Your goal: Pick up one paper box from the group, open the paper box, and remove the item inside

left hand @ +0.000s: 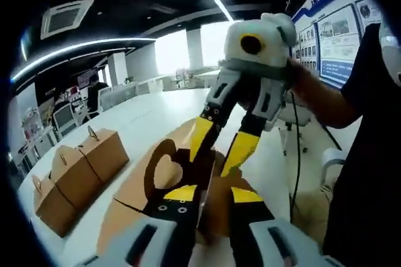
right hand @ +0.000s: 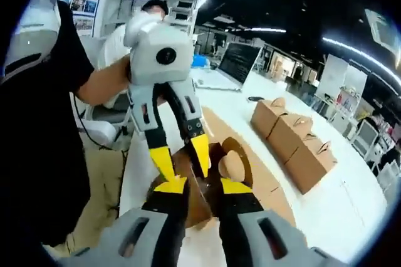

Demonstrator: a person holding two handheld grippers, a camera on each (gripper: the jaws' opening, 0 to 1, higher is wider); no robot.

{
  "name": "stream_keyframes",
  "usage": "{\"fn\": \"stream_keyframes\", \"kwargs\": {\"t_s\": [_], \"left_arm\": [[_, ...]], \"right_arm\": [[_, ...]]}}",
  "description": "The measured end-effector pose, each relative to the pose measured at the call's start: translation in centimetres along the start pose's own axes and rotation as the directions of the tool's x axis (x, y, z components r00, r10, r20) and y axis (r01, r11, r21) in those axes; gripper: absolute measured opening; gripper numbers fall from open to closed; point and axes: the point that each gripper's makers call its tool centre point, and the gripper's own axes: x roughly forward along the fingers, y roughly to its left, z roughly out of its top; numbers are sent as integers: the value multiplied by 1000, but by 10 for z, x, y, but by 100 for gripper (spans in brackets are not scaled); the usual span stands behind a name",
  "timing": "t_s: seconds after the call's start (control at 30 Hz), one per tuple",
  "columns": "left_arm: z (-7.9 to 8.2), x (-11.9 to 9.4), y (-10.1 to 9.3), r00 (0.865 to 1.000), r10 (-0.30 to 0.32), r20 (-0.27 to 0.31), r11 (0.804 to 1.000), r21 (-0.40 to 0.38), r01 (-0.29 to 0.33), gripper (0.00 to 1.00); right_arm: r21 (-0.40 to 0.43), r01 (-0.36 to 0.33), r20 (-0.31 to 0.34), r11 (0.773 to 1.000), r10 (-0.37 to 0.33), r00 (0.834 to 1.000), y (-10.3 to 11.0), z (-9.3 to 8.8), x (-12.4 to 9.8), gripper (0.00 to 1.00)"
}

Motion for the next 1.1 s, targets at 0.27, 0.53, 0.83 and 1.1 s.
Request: {"fn": "stream_keyframes", "kwargs": {"t_s": [0.27, 0.53, 0.83, 1.1], "left_arm": [[0, 2, -1, 998, -61, -28, 998, -21, 61, 21], [-1, 3, -1, 995, -89, -40, 996, -10, 88, 19], [-2, 4, 2, 986, -141, -90, 990, -34, 138, 12], [-4, 4, 0, 981, -161, -111, 987, -32, 158, 9]], "right_arm": [[-149, 159, 74, 976, -149, 986, -55, 3, -19, 43], [-253, 126, 31, 959, -123, 992, -53, -5, 3, 41], [-363, 85, -73, 928, -119, 990, -50, -10, 19, 34], [-263, 134, -9, 956, -141, 990, -61, -4, 12, 10]]}}
